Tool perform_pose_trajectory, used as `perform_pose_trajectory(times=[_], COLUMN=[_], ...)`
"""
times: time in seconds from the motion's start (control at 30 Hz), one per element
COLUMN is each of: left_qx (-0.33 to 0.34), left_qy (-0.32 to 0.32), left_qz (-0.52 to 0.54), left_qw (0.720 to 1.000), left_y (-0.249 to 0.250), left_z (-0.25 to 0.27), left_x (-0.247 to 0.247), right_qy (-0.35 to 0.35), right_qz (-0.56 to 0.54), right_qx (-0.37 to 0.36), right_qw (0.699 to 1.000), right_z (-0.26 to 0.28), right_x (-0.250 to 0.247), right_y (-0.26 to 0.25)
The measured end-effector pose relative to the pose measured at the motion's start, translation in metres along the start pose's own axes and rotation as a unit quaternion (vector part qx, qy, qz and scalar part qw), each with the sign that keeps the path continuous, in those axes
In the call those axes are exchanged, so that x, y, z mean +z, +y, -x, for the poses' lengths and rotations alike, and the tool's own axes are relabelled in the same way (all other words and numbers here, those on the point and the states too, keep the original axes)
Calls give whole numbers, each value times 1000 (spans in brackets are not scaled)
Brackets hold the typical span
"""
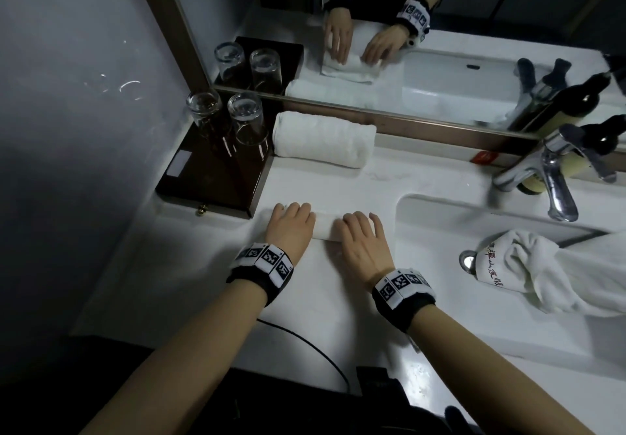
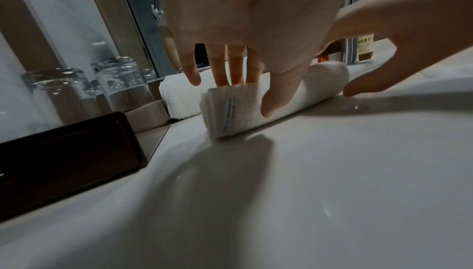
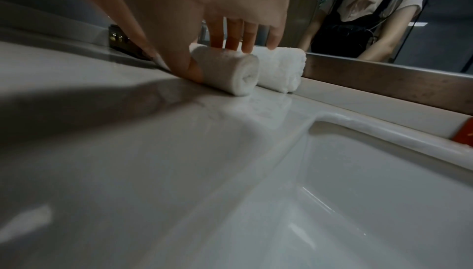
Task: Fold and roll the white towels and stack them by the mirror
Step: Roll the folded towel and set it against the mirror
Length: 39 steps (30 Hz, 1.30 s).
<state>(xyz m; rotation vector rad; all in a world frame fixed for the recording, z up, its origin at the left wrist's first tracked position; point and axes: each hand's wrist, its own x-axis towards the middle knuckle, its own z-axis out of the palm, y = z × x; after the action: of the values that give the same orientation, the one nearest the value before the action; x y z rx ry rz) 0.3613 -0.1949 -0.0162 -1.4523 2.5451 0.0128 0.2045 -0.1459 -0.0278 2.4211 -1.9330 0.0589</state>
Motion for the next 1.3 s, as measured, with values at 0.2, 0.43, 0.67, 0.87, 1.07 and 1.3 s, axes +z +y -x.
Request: perform_pose_trajectory(times=[0.2, 0.43, 0.67, 0.87, 1.07, 1.3], left_qx=[30, 60, 62, 45, 75, -6], left_qy=[-25, -45, -79, -65, 41, 71], left_qz=[-12, 3, -11, -22, -59, -32], left_qw=[999, 997, 995, 997, 995, 997], left_y=[-7, -20, -25, -38, -56, -53], left_z=[-22, -40, -65, -90, -119, -122], left_x=[-4, -4, -13, -14, -18, -28], right_qy=[-3, -71, -29, -64, -8, -67], right_qz=[19, 22, -25, -128, -67, -100], right_qx=[10, 35, 81, 118, 102, 86], right_qw=[1000, 997, 996, 983, 992, 989], right_z=[-17, -40, -61, -92, -127, -155], right_x=[-3, -3, 1, 10, 5, 10], right_y=[1, 5, 9, 17, 24, 34])
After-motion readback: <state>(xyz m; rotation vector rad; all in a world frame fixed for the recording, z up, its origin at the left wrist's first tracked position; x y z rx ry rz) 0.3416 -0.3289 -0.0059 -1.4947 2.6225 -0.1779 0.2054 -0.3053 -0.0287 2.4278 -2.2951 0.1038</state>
